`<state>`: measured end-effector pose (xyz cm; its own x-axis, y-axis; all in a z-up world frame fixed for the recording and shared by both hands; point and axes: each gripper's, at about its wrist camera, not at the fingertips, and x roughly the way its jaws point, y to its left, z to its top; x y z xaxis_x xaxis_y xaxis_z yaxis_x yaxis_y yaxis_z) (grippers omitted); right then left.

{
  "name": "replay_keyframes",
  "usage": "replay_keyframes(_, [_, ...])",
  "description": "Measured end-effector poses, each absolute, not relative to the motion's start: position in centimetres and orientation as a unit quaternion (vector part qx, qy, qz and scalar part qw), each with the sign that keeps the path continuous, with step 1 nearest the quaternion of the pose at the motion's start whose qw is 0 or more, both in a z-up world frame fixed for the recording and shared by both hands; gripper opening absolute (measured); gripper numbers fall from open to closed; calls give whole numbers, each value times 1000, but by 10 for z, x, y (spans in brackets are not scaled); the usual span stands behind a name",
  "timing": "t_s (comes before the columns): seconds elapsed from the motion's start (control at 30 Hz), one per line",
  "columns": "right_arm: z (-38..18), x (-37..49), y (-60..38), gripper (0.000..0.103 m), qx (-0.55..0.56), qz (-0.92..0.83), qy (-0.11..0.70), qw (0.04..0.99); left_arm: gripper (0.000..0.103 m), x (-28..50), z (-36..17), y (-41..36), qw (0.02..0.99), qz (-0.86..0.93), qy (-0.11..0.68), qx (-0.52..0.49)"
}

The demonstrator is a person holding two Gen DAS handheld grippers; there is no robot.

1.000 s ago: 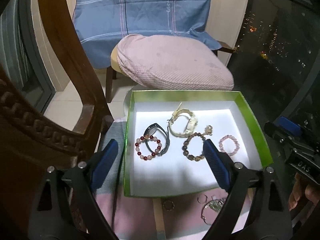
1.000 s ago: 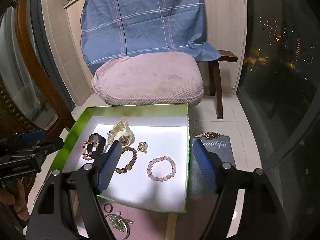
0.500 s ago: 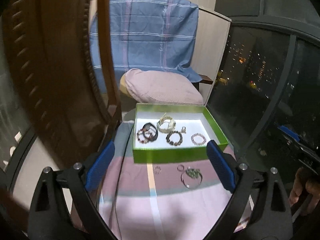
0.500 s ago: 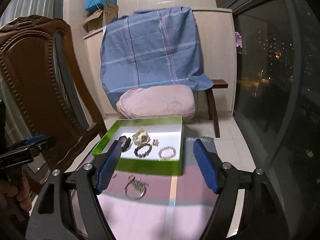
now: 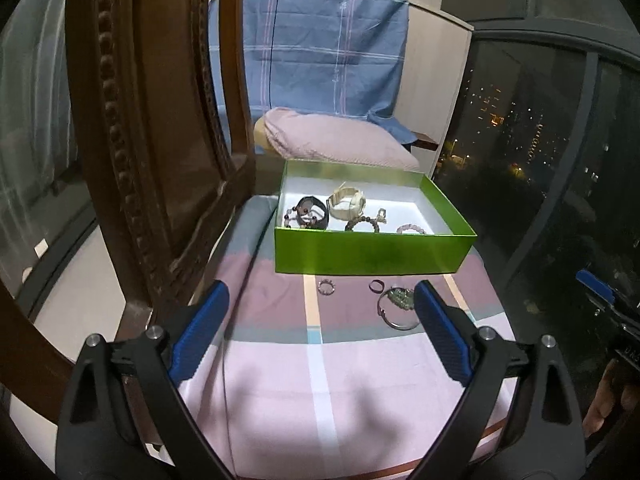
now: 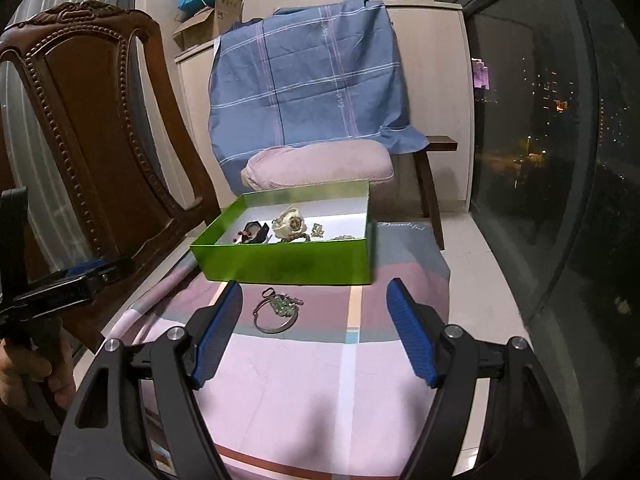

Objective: Organize jewelry
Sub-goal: 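Withdraw both open tools from the box over the remaining rings, then grasp the rhinestone ring with the left tool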

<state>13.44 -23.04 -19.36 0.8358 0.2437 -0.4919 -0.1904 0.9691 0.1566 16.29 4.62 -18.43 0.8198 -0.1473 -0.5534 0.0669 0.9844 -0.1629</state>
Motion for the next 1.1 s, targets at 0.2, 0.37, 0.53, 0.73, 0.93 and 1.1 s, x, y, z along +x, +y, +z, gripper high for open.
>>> replay_keyframes(0.2, [-196, 129, -226, 73, 36, 110, 261, 958, 92, 156, -186, 41, 952, -62, 295, -52])
replay_keyframes(0.37, [-196, 130, -226, 73, 37, 110, 263, 958, 92, 159, -188, 39, 950, -62, 302, -51])
replay_keyframes(0.53, [-195, 129, -226, 73, 33, 112, 264, 958, 92, 160, -192, 37, 947, -64, 311, -45])
replay_keyframes(0.73, [-196, 128, -221, 73, 29, 116, 268, 956, 92, 174, -200, 33, 941, -65, 328, -46])
replay_keyframes(0.93, [-199, 131, -214, 73, 27, 122, 279, 952, 61, 227, -229, 16, 918, -62, 391, -24])
replay_keyframes(1.1, [-203, 133, -212, 73, 20, 127, 293, 947, 50, 264, -256, 8, 898, -63, 435, -34])
